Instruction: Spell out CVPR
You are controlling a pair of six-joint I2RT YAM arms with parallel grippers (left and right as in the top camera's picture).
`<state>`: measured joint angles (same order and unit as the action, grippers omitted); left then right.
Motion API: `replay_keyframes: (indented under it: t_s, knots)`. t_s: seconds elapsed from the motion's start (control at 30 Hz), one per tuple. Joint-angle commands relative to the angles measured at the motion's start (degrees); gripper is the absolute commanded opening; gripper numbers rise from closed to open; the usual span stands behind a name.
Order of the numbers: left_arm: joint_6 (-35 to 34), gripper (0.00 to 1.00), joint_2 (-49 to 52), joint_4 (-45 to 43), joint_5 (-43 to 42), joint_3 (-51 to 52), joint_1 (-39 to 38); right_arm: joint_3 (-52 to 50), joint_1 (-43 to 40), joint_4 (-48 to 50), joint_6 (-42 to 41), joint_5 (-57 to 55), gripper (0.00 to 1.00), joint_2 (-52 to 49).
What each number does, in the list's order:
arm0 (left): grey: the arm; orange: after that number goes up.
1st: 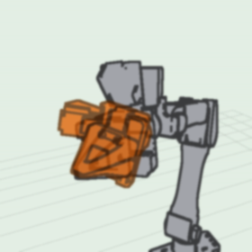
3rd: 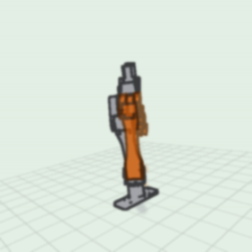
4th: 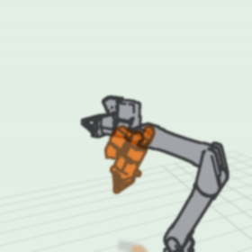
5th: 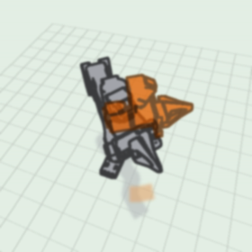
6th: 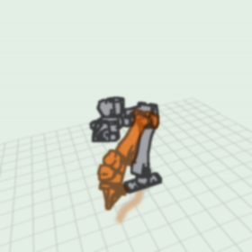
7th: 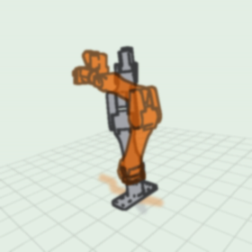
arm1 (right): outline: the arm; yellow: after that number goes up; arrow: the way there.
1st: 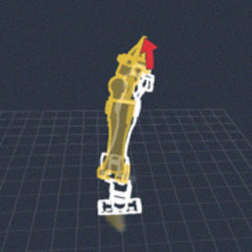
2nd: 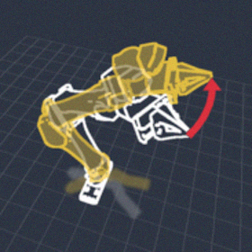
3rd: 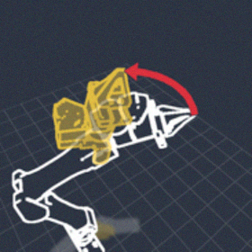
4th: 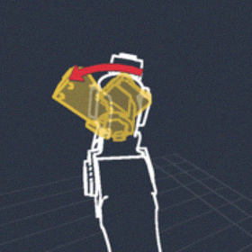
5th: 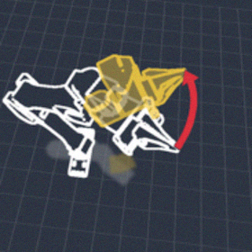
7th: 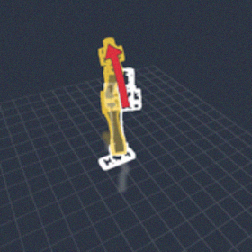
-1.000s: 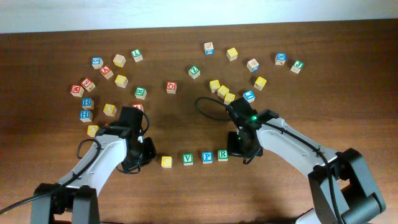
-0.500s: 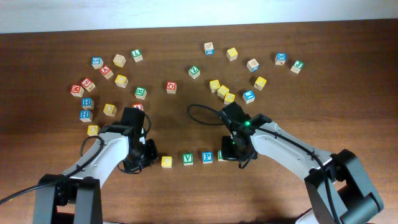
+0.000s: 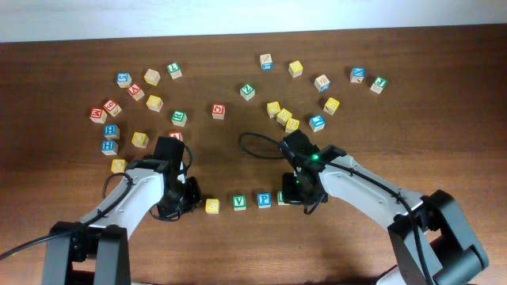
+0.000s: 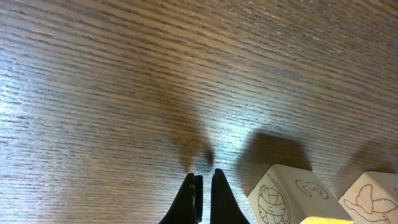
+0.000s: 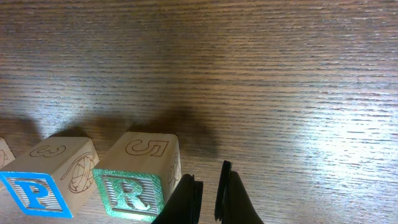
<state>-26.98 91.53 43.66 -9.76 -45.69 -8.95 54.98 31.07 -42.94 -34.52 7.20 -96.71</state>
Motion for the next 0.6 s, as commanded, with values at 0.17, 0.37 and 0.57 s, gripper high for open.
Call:
replay_keyframes:
  t_s: [0.17,0.37,0.57]
  knots:
    - [0.9,0.0,0.4,-1.2,-0.7,0.4,-4.4,-0.5,0.4,0.5,-0.3,-0.3,0.04,-0.2]
    - [0.9,0.0,0.4,-1.6,-0.1,0.4,-5.3,-1.9,0.4,1.5,-0.3,-0.3,0.04,-0.2]
    - [0.9,0.0,0.4,-1.7,-0.1,0.4,-5.3,-3.6,0.4,4.0,-0.3,-0.1,0.04,-0.2]
